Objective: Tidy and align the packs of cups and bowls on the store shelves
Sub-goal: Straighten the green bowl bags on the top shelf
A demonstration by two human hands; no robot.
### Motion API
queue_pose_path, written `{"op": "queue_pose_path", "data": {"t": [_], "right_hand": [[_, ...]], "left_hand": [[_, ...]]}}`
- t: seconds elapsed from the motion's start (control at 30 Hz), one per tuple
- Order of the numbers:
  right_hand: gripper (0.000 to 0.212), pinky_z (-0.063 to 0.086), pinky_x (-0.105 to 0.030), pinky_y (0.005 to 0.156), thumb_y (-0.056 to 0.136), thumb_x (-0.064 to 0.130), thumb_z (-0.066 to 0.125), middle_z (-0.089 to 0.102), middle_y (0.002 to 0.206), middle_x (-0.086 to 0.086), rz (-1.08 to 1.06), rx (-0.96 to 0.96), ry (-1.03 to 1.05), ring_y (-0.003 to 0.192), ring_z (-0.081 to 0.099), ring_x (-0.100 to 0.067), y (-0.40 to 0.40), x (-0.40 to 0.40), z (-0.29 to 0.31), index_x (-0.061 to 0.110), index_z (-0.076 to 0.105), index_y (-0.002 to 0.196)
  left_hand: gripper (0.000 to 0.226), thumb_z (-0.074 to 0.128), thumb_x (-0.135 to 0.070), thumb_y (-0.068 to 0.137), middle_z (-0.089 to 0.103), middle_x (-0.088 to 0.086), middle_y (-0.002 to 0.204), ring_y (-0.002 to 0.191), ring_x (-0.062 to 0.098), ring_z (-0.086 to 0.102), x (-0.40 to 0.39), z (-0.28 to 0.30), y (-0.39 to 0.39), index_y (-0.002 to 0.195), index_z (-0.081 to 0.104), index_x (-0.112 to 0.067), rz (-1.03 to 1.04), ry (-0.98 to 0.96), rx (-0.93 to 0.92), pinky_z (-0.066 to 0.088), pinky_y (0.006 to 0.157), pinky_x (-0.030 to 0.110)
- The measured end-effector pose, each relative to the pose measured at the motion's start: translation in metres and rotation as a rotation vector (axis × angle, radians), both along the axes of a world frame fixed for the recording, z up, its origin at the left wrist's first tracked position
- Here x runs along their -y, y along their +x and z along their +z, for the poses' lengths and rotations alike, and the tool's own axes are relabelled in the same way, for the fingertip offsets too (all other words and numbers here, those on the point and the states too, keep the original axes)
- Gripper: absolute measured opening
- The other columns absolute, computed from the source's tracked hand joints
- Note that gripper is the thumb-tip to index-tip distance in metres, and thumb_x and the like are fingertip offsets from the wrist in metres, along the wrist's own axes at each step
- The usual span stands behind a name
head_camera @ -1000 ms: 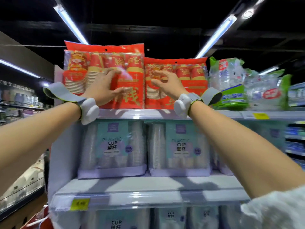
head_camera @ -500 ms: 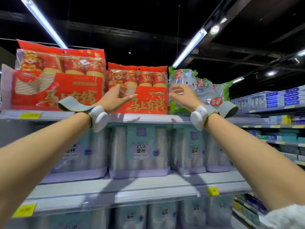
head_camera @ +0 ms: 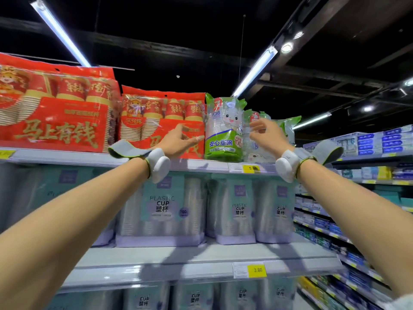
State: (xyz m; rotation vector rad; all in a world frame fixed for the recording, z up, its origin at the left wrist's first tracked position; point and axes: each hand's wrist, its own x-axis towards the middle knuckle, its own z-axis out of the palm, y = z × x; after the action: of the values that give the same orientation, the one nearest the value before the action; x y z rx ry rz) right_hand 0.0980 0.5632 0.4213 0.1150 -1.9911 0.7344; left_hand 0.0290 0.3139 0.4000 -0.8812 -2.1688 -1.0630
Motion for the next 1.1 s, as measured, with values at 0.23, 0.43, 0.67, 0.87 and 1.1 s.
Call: {"op": "queue_pose_path", "data": {"t": [0.23,0.43,0.67,0.87,1.1], "right_hand": [[0.037,0.04,-0.036,0.099,0.084,0.007,0.053,0.058,0.125,-0.01,-0.268,-0.058,0.367,0.121,0.049,-0.027,0.009,-0.019,0.013,0.012,0.063,0.119],[0.044,0.033,-0.044,0.1,0.084,0.025,0.054,0.048,0.137,-0.004,-0.599,0.084,0.617,0.13,0.036,-0.027,-0.004,-0.042,0.025,0.027,0.054,0.128],[0.047,0.02,-0.049,0.102,0.08,0.035,0.059,0.044,0.14,0.001,-0.71,0.138,0.835,0.136,0.027,-0.023,-0.028,-0.054,0.026,0.035,0.051,0.126],[0.069,0.02,-0.055,0.105,0.074,0.058,0.062,0.042,0.141,-0.001,-0.838,0.303,0.92,0.133,0.032,-0.029,-0.044,-0.066,0.036,0.036,0.041,0.136],[0.093,0.011,-0.059,0.112,0.077,0.05,0.069,0.024,0.155,-0.013,-0.919,0.415,0.952,0.145,0.014,-0.037,-0.048,-0.065,0.034,0.032,0.014,0.151]], "left_hand": [[0.096,0.061,-0.059,0.083,0.052,0.019,0.136,0.115,0.033,0.058,-0.04,0.016,-0.013,0.149,0.017,-0.004,0.033,-0.022,0.032,0.049,0.092,0.04],[0.124,0.062,-0.076,0.069,0.042,0.02,0.146,0.129,0.037,0.048,-0.07,0.023,-0.027,0.152,-0.001,-0.007,0.046,-0.019,0.108,0.04,0.105,0.04],[0.155,0.063,-0.092,0.036,0.043,0.013,0.147,0.125,0.036,0.052,-0.096,0.019,-0.042,0.15,-0.016,-0.022,0.077,-0.058,0.106,0.041,0.108,0.047],[0.145,0.076,-0.067,0.061,0.037,0.013,0.151,0.136,0.034,0.041,-0.103,0.028,-0.046,0.149,-0.024,-0.01,0.064,-0.043,0.228,0.032,0.114,0.04],[0.131,0.075,-0.062,0.068,0.033,0.012,0.153,0.138,0.033,0.039,-0.103,0.026,-0.055,0.153,-0.011,-0.015,0.038,-0.015,0.228,0.031,0.115,0.044]]}}
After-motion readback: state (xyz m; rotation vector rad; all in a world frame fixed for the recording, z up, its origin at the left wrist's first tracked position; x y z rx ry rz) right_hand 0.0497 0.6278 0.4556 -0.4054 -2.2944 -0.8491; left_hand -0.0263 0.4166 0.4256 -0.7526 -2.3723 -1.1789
